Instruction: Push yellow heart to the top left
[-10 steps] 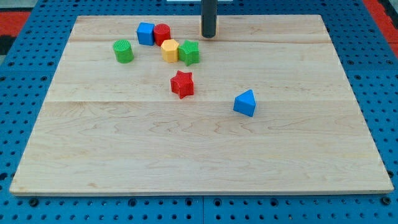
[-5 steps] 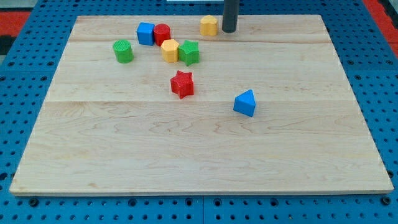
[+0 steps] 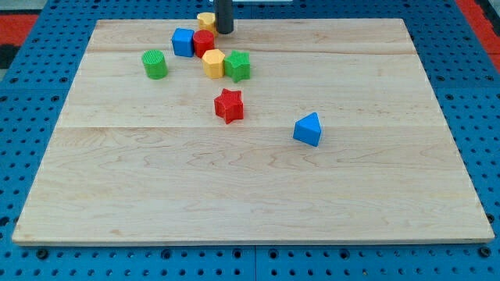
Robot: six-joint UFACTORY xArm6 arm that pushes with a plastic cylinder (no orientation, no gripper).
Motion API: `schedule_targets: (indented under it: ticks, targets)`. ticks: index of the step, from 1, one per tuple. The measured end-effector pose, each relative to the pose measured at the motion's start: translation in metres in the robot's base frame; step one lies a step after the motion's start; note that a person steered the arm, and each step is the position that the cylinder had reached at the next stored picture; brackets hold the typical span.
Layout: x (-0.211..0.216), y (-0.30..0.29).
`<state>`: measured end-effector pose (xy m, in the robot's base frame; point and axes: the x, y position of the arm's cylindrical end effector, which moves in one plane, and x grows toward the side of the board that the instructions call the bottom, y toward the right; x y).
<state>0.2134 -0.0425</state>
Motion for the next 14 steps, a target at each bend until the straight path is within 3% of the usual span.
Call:
schedule_targets:
  ticks: [2, 4, 6, 11, 14]
  targets:
    - [-0.020, -0.014]
    - [-0.021, -0.075]
    - [-0.021, -0.082]
    - [0.016, -0.093]
    - [0.015, -0.156]
